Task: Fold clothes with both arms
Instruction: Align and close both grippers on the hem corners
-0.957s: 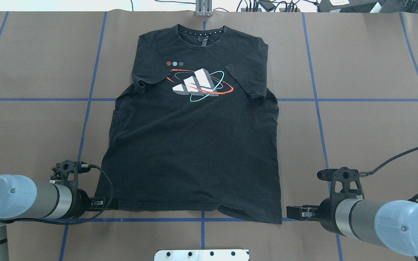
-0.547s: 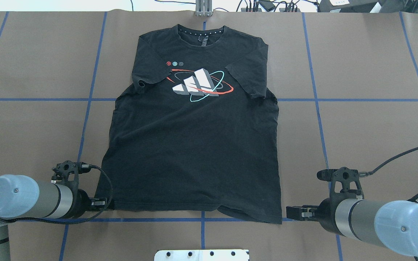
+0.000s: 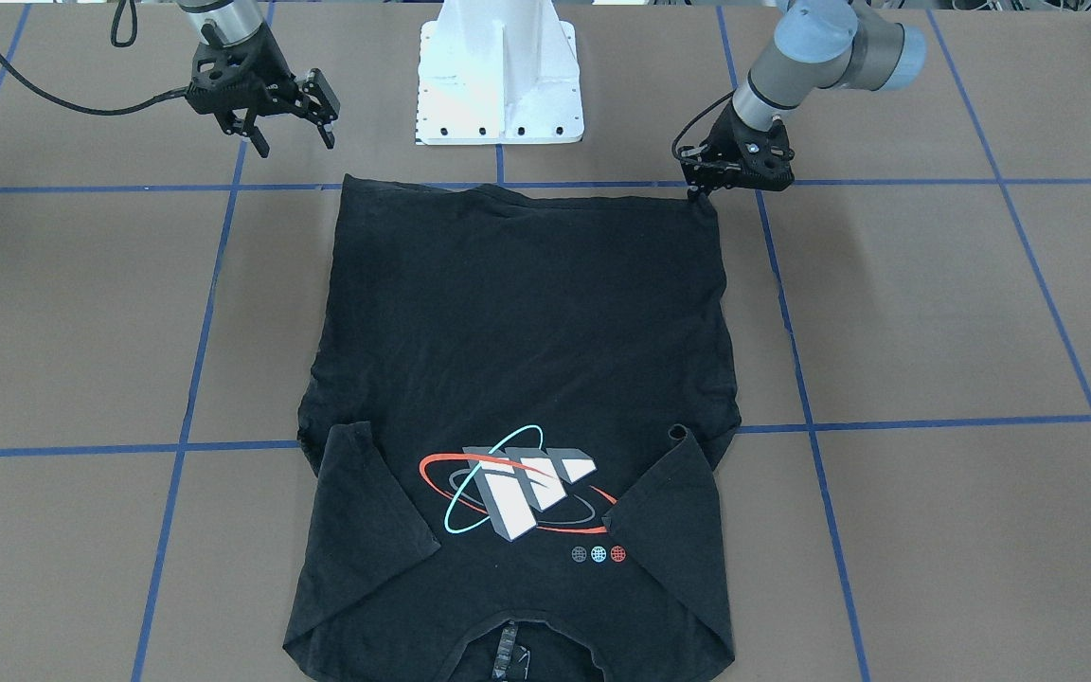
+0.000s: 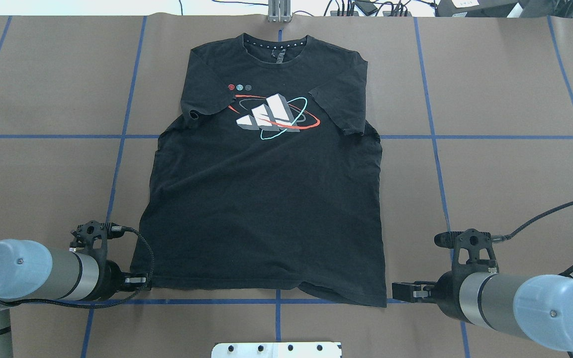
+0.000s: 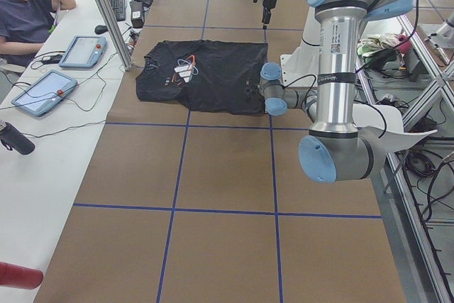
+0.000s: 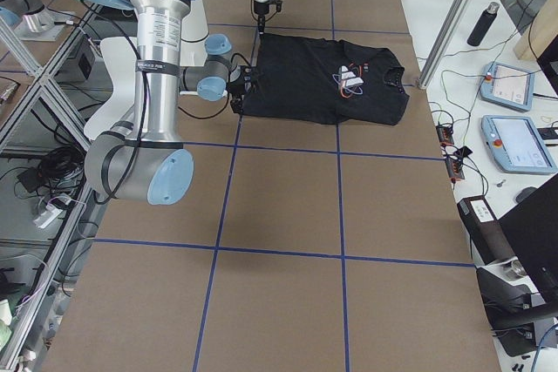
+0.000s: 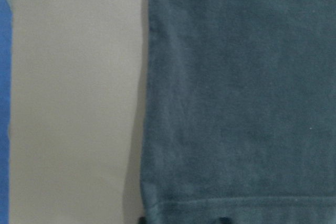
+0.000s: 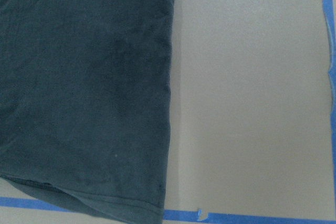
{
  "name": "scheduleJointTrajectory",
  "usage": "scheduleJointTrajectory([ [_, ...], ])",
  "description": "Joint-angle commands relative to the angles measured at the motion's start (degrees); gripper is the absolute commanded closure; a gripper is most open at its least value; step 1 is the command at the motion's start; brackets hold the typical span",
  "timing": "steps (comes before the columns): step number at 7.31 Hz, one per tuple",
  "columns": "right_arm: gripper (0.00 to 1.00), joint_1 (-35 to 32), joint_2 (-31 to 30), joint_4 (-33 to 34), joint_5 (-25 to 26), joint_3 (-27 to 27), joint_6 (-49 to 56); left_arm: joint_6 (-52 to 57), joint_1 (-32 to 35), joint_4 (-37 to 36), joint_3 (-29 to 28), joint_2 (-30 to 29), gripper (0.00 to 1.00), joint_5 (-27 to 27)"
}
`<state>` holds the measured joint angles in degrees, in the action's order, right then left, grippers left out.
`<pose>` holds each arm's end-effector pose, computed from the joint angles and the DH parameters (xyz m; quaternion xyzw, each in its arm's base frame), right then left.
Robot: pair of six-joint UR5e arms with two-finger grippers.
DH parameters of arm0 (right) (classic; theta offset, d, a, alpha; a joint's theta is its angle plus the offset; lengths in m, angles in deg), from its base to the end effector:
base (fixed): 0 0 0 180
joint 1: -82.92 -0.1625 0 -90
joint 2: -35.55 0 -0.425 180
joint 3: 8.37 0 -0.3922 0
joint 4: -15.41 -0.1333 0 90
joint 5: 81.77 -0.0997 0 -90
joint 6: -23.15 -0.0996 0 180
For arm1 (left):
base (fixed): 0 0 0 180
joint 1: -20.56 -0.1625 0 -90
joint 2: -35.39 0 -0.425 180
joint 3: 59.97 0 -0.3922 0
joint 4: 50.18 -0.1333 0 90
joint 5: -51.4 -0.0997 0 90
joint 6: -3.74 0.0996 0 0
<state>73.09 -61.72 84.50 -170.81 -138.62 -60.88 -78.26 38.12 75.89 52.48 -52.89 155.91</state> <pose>-0.3853 -0.2037 0.3487 0.0697 -0.4478 0.0338 0.8908 0.4338 -0.2509 0.4179 -0.0040 0.4847 -0.0129 0.8746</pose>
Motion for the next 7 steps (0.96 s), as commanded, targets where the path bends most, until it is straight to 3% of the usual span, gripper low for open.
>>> scheduleJointTrajectory([
  [1,0.00,0.1,0.1,0.0,0.0,0.0,0.0,0.0,0.2,0.0,0.5,0.1,1.00,0.0],
  [3,0.00,0.8,0.0,0.0,0.4,0.1,-0.2,-0.1,0.4,0.0,0.5,0.2,1.00,-0.2],
  [5,0.01,7.8,0.1,0.4,9.9,0.6,-6.2,-0.1,0.5,-0.1,0.8,0.1,1.00,-0.1],
  [7,0.05,11.7,1.9,0.6,14.3,3.9,-9.4,-0.1,0.5,-0.2,1.7,0.2,1.00,-0.1],
])
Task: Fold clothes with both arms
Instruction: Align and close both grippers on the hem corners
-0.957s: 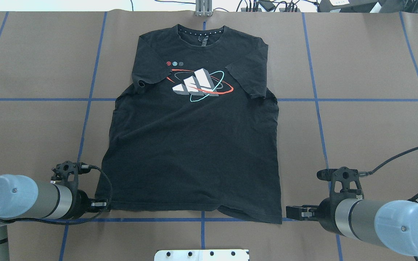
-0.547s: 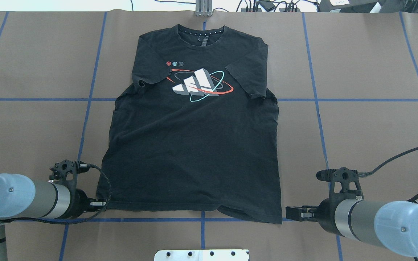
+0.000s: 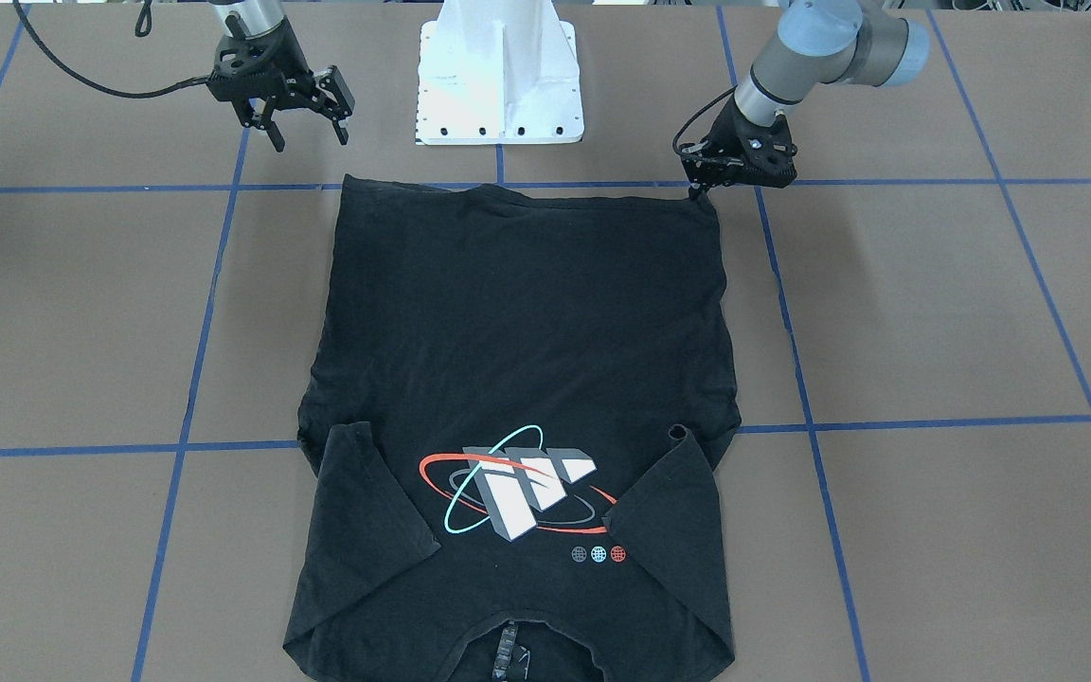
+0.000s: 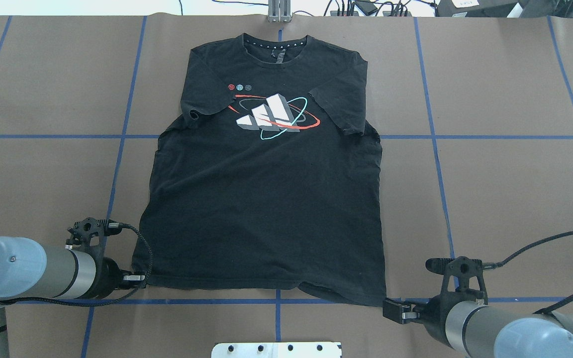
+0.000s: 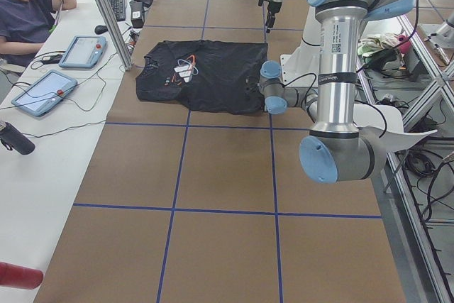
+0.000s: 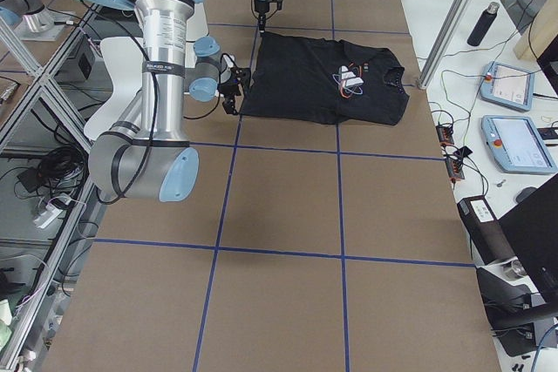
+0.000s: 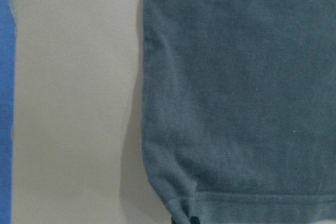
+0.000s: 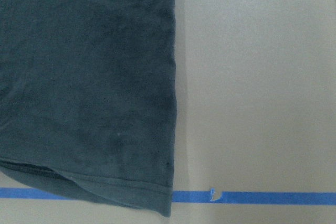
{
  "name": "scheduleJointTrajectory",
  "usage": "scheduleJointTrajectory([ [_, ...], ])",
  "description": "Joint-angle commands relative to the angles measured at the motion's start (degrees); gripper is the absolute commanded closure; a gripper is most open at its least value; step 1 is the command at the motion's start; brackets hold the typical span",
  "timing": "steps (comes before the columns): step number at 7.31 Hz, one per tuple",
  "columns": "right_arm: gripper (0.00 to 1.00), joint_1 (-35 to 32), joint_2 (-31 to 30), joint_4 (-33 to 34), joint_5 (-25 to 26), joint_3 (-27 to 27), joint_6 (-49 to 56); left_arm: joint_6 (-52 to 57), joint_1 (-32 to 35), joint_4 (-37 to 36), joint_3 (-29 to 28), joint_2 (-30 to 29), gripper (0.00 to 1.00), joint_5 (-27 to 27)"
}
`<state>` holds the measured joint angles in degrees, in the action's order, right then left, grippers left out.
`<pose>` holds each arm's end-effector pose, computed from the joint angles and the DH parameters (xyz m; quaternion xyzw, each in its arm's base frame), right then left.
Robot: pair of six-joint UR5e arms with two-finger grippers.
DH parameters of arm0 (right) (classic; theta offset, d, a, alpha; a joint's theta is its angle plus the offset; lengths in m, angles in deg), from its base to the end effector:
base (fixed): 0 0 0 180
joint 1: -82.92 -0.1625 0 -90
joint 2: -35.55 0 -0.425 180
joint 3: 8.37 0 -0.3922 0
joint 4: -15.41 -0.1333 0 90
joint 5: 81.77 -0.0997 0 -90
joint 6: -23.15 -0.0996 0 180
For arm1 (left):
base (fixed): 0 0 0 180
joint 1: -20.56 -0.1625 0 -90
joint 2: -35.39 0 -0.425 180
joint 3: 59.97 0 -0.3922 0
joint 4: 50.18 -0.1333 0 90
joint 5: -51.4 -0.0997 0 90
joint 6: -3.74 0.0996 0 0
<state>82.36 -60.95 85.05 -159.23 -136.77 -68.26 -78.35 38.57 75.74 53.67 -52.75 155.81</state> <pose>-0.4212 -0.1590 0.3582 0.0948 -0.4385 0.0634 0.8915 0.4279 -0.2532 0.4090 0.0003 0.4912 -0.0162 0.8709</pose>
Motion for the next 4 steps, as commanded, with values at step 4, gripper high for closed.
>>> scheduleJointTrajectory([
  [4,0.30,2.2,5.9,-0.4,4.4,7.9,-2.5,-0.1,0.0,-0.1,0.6,0.0,1.00,0.0],
])
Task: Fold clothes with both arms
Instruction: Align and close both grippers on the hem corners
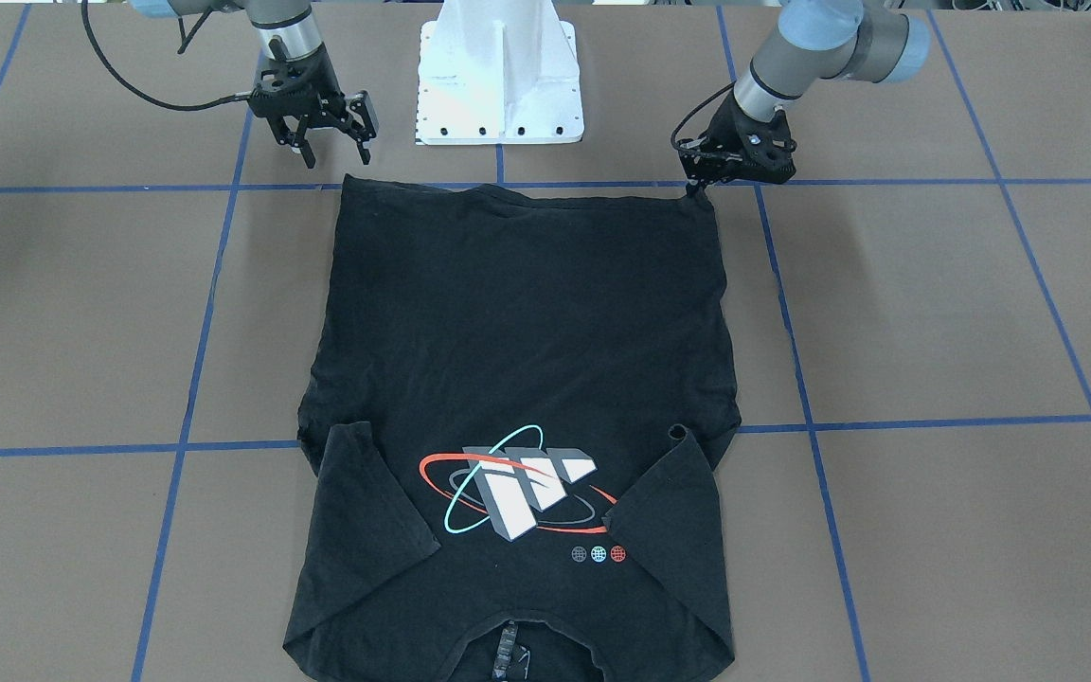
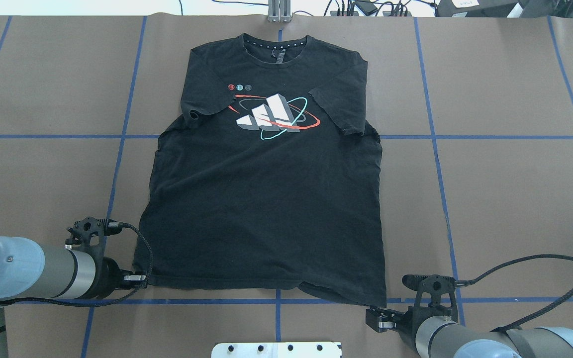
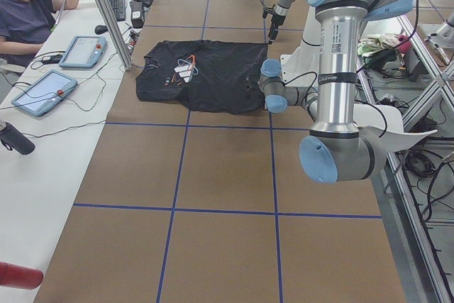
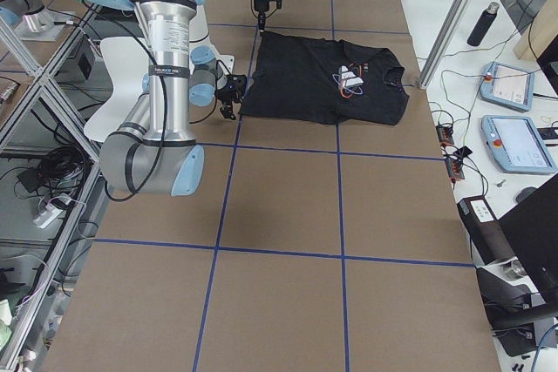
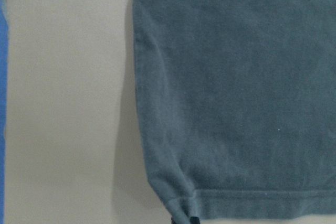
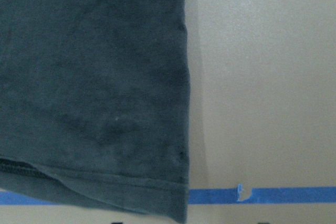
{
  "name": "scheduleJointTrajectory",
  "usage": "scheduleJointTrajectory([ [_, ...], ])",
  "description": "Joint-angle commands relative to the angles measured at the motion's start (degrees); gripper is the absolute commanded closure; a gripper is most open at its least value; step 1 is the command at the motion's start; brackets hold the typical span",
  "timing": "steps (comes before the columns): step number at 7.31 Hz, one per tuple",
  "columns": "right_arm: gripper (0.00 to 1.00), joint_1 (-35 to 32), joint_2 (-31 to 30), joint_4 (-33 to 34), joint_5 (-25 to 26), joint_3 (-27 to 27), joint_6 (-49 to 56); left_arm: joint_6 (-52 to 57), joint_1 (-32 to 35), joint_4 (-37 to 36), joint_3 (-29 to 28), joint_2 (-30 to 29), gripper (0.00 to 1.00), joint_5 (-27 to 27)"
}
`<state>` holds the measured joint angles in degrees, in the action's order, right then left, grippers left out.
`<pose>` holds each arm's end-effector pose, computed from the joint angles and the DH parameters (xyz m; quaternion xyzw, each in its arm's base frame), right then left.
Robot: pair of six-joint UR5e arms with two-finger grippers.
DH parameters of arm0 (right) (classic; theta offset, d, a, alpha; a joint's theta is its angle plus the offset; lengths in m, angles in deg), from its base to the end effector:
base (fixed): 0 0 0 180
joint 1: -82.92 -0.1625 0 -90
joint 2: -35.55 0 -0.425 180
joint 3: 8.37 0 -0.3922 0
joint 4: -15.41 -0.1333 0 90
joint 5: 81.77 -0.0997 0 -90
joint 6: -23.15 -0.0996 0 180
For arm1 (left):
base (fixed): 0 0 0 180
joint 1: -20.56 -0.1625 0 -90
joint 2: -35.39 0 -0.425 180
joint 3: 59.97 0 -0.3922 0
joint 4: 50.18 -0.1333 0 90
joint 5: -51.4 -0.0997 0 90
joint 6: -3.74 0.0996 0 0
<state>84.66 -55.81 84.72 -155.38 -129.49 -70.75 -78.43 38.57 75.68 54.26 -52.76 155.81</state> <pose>-0.4722 -0.1471 0.3767 0.1080 -0.4277 0.0776 0.8941 0.4262 -0.2527 0.4040 0.0012 0.4951 -0.0161 0.8687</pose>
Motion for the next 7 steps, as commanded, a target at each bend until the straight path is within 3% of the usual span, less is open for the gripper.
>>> scheduleJointTrajectory([
  [1,0.41,-0.3,1.0,0.0,0.8,0.7,0.0,0.0,0.0,0.0,0.0,0.0,1.00,0.0],
  [3,0.61,-0.9,1.0,0.0,0.9,0.7,0.3,0.0,0.0,0.0,0.0,0.0,1.00,0.0],
  [7,0.61,-1.7,1.0,0.2,0.9,0.7,0.7,0.0,0.0,0.0,0.1,0.0,1.00,0.0],
])
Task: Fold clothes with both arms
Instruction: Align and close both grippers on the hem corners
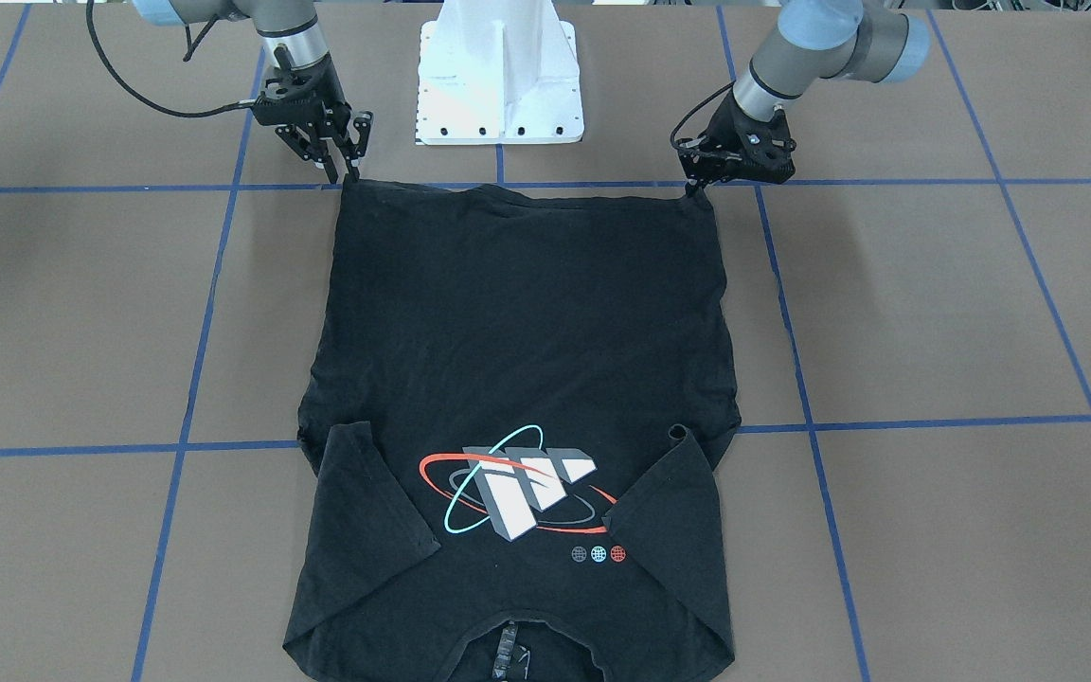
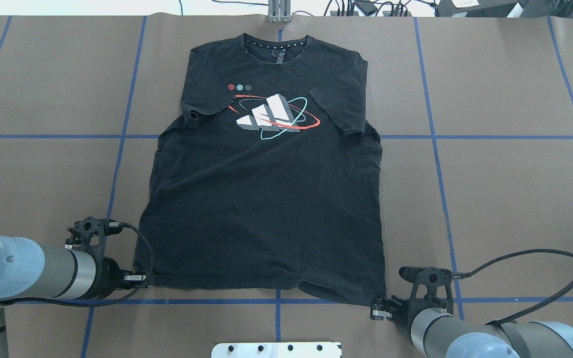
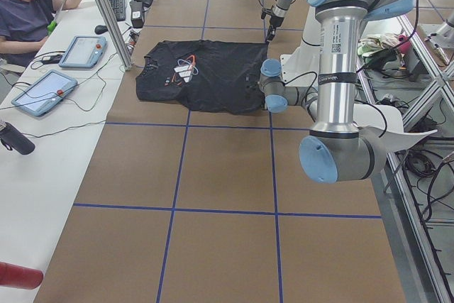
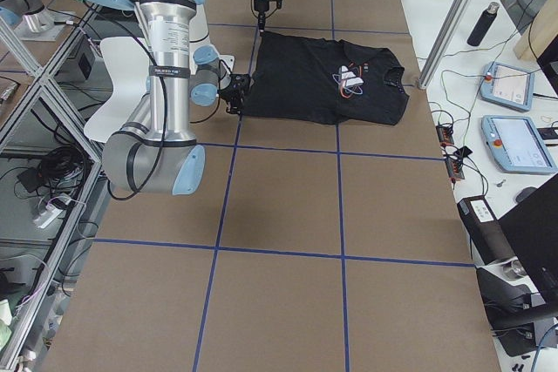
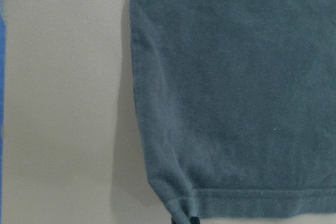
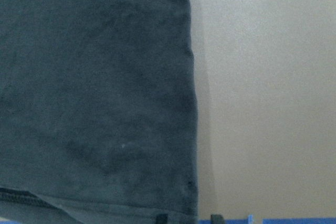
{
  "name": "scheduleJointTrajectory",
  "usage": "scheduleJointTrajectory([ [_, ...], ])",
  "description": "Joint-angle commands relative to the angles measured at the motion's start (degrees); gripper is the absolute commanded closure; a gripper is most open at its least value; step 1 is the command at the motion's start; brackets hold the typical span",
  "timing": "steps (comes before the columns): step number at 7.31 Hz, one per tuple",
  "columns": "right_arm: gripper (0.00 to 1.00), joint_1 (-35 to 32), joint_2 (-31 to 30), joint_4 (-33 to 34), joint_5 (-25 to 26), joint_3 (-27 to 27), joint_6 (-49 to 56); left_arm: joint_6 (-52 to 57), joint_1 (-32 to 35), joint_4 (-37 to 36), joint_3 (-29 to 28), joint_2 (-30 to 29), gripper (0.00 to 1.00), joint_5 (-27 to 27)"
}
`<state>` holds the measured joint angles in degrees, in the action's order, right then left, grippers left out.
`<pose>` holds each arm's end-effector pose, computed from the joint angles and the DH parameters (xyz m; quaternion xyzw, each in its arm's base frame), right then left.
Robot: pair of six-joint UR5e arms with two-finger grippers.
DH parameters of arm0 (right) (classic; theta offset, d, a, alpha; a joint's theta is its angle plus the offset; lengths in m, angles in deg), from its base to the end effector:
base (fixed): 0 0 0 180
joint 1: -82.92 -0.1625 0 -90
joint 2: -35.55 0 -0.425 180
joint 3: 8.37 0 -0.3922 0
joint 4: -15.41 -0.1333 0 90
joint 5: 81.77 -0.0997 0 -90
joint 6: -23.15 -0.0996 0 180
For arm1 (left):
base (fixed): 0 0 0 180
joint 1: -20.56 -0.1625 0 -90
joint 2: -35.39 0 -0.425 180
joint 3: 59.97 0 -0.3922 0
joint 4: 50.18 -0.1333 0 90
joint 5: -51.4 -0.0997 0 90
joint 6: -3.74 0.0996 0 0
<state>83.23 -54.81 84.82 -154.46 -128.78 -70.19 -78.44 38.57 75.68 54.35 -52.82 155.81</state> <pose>-0.4744 -0.1604 0.3743 0.1225 -0.4269 0.0880 0.8916 0.4262 -0.2527 0.4027 0.0014 0.4962 -0.0160 0.8681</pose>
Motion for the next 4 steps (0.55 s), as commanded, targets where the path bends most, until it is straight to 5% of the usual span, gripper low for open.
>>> scheduleJointTrajectory([
  [1,0.61,-0.3,0.0,0.1,0.0,0.1,0.2,0.0,0.0,0.0,0.0,0.0,1.00,0.0],
  [4,0.60,-0.4,2.0,0.1,0.0,2.0,0.2,0.0,0.0,0.0,0.0,0.1,1.00,0.1],
])
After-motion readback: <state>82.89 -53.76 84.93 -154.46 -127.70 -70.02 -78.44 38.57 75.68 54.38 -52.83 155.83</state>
